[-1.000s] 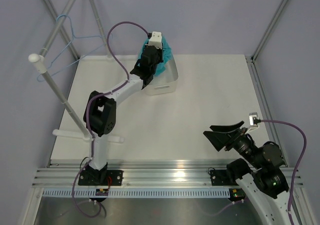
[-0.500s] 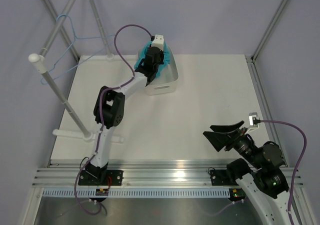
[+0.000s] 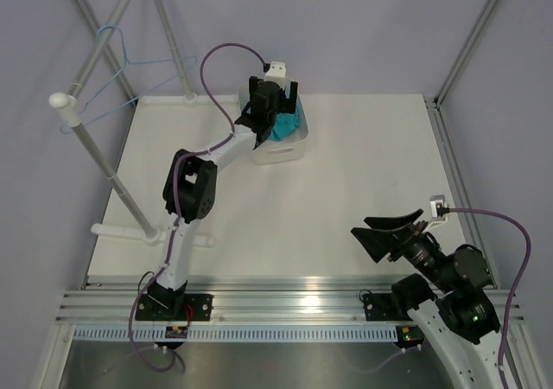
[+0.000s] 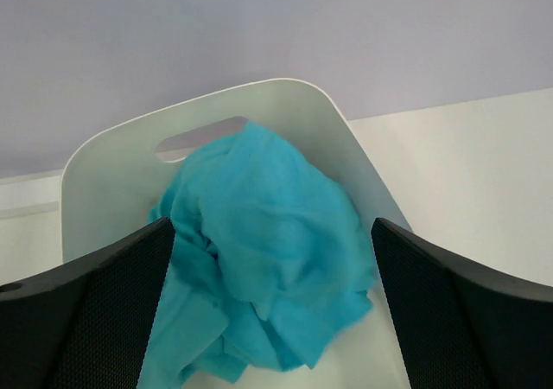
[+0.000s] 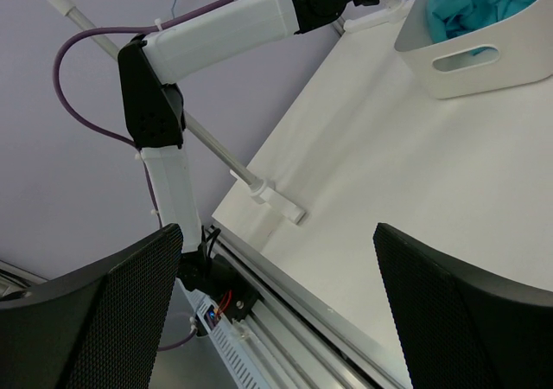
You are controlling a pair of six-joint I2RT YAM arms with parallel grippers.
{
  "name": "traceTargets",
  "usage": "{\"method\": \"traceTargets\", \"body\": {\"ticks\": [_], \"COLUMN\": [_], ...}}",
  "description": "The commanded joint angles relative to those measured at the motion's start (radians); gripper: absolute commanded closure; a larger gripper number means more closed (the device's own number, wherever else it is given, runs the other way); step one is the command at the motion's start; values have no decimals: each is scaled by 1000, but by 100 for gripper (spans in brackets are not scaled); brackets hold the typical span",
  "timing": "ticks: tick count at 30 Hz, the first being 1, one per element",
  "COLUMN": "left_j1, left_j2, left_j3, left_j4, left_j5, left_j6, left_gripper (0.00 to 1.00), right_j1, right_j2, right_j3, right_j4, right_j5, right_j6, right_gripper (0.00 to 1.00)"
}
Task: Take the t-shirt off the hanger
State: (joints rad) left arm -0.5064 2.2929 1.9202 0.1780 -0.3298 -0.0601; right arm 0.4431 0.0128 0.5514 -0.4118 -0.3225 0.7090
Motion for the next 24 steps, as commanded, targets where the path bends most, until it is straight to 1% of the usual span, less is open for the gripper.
{"method": "traceTargets", "body": {"ticks": [1, 4, 7, 8, 10, 12, 14, 15, 16, 17, 18, 19, 20, 22, 23, 24], "left_j1": [-14, -23, -32, -32, -34, -47, -78, -89, -102, -128, -145, -176, -191, -216, -243, -260], "left_j2": [-145, -185, -199, -204, -217, -268, -323, -387, -423, -459, -540, -585, -623, -726, -754, -779], "left_j3": [-100, -138, -127, -119, -112, -121, -159, -171, -209, -237, -274, -368, -416, -493, -548, -570], "left_j4": [130, 159, 141, 103, 60, 0, -47, -73, -93, -129, -133, -132, -123, -142, -155, -173], "left_j5": [-5, -2, -37, -40, -32, -11, -12, -29, -37, -43, -85, -115, -127, -112, -77, -58], "left_j6": [-6, -10, -27, -41, -86, -101, -95, -92, -90, -90, -112, -130, -148, -196, -213, -216], "left_gripper": [1, 1, 2, 4, 6, 4, 1, 1, 1, 1, 1, 1, 1, 1, 1, 1], "right_j1": [6, 5, 5, 6, 5, 5, 6, 5, 5, 5, 5, 5, 5, 5, 6, 5], "right_j2": [-73, -71, -74, -76, -59, -34, 38, 67, 125, 150, 177, 215, 232, 291, 315, 349], "right_j3": [33, 35, 42, 41, 41, 47, 77, 93, 108, 134, 145, 151, 153, 151, 163, 177], "right_j4": [-5, -2, -5, -4, -5, -12, -40, -62, -76, -99, -111, -111, -102, -82, -84, -90], "right_j5": [10, 11, 16, 23, 57, 77, 109, 126, 167, 195, 267, 293, 313, 376, 391, 407], "right_j6": [-23, -29, -37, -42, -49, -57, -78, -85, -92, -91, -79, -54, -46, -36, -42, -58], "right_gripper": [1, 0, 0, 1, 0, 1, 1, 0, 0, 0, 1, 0, 1, 0, 1, 1]}}
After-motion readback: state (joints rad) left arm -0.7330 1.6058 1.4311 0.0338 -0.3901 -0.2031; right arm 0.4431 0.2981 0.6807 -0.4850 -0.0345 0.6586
